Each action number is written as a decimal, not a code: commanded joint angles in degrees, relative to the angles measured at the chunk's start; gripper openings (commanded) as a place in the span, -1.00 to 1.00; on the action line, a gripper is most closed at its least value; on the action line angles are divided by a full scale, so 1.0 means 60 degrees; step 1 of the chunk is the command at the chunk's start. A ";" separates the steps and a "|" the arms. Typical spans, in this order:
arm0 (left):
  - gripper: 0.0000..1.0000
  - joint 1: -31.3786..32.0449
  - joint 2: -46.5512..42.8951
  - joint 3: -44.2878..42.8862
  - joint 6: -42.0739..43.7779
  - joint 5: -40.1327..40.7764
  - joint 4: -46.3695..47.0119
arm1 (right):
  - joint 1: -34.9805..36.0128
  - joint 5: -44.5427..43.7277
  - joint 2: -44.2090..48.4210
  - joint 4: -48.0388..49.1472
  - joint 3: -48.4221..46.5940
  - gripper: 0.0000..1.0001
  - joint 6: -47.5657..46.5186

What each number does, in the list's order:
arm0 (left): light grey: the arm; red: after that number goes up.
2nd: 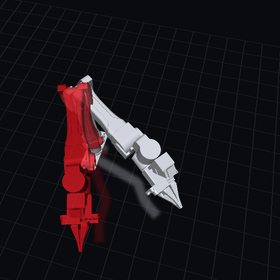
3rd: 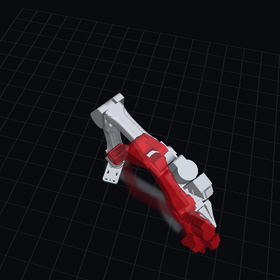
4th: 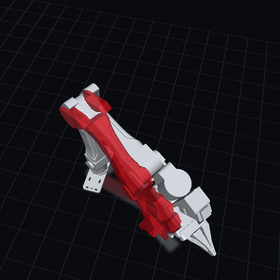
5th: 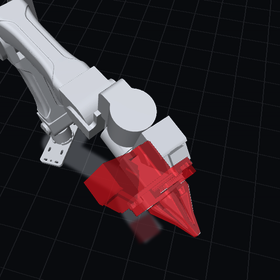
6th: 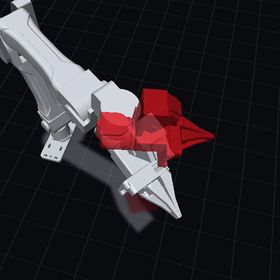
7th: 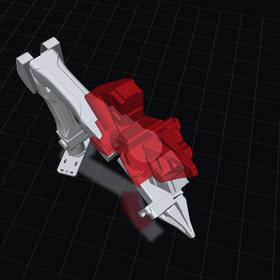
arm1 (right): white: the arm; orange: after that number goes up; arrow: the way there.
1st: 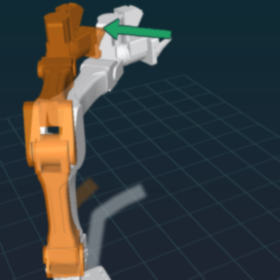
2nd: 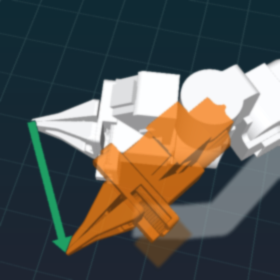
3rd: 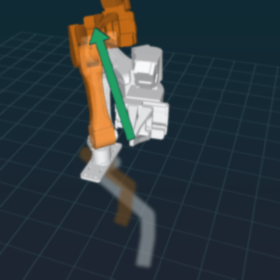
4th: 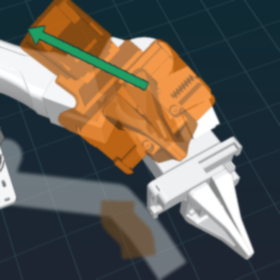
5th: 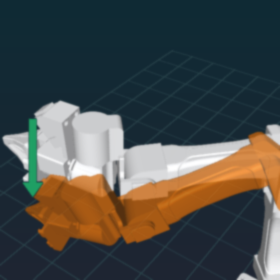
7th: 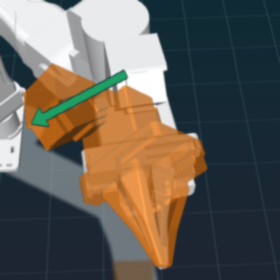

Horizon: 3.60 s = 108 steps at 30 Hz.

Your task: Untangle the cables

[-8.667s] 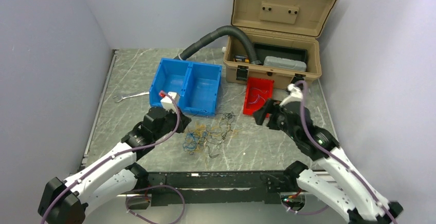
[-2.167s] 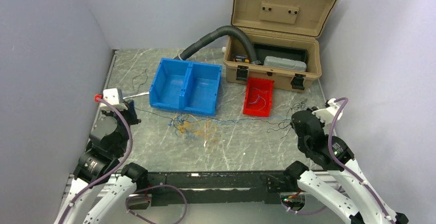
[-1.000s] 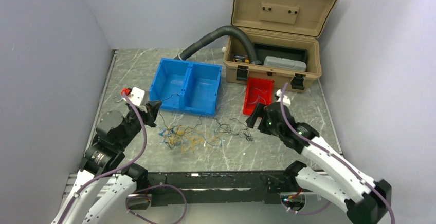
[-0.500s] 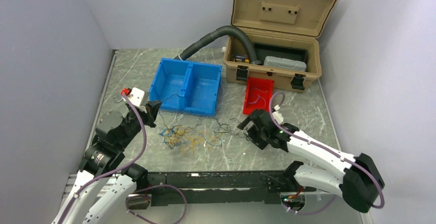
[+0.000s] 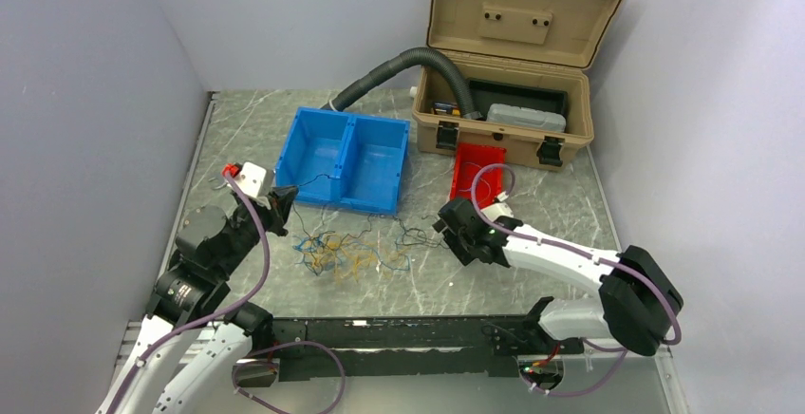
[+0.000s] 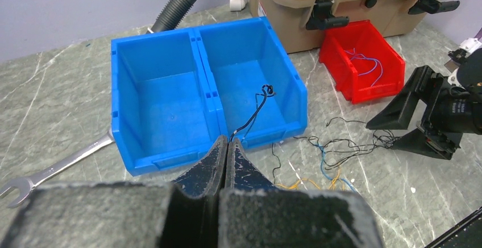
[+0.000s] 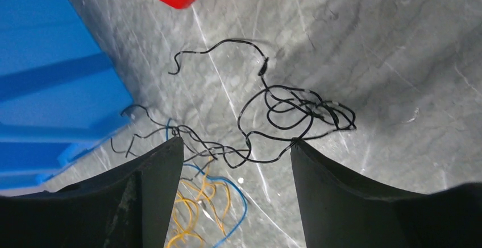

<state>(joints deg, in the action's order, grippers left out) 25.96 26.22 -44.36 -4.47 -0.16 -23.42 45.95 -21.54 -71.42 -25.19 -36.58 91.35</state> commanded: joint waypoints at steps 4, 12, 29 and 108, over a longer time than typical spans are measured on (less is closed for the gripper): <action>-1.00 -0.0034 -0.0270 -0.0206 0.0129 -0.0002 0.0271 | -0.0076 -0.1016 -0.0343 -0.0104 -0.0453 0.02 0.0442; -1.00 -0.0043 -0.0433 -0.0195 0.0108 0.0137 0.0218 | -0.0305 -0.2207 0.1169 -0.1662 -0.0682 -1.00 0.0256; -1.00 -0.0055 -0.0478 -0.0253 -0.0149 0.1538 -0.0095 | -0.0355 -0.1962 0.2968 -0.2505 -0.1256 0.58 -0.0156; 0.68 0.3561 0.3998 0.0163 -0.0955 -0.3217 0.4470 | 0.0123 -0.0324 0.3723 -0.2092 -0.7946 -1.00 -1.0655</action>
<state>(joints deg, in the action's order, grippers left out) 42.26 45.34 -42.76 -11.81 -23.59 -9.47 46.59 -26.41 -48.40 -40.47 -80.40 27.88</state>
